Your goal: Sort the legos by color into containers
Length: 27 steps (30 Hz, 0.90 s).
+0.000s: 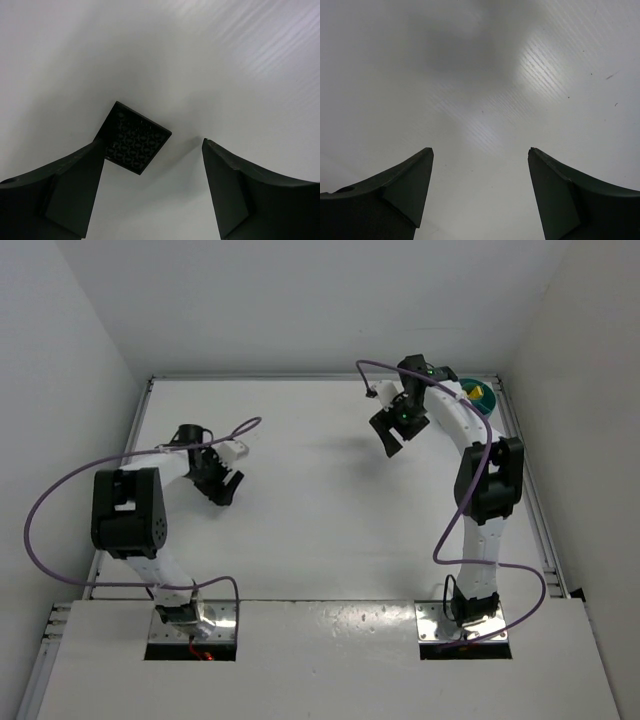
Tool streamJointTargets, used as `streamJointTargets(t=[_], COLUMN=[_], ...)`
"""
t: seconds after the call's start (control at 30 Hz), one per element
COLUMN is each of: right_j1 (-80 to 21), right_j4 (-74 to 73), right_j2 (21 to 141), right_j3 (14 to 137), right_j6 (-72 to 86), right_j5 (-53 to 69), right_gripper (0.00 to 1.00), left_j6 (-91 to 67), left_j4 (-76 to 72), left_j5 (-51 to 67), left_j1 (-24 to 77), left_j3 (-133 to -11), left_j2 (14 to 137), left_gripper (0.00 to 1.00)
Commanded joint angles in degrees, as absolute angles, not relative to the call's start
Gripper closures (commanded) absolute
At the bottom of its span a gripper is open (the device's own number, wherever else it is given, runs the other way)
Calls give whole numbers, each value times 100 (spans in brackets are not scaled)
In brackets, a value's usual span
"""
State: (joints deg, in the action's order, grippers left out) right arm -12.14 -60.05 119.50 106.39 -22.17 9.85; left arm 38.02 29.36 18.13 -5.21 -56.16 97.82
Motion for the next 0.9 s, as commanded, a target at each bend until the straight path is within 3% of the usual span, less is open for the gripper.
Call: streamJointTargets(t=[0.0,0.27,0.4,0.63,0.87], right_j1=[-1248,-1134,-1134,-1082,-1081], right_j4=[-5897,-5897,-5897,-5845,-5845], right_j2=[11681,11566,11514,11566,11567], right_j3=[10556,10503,10503,10801,10969], right_j6=[-2285,-2233,-2232,-2118,-2065], right_j5=[888,1002,1142,1502,2038], right_gripper=[23,23,23,23,23], left_j6=[3147,2268,2031,2618,3174], left_j4=[2813,2487,2435,3452,3499], left_j5=[2294,2452,2347,2294,1906], left_j1=[104,1291,1643,1775,1618], left_j3=[-5747,-6512,-6889,-7576,-7321], left_j2=[10300,10556,9969,9308,9185], left_gripper=[17,18,18,17,17])
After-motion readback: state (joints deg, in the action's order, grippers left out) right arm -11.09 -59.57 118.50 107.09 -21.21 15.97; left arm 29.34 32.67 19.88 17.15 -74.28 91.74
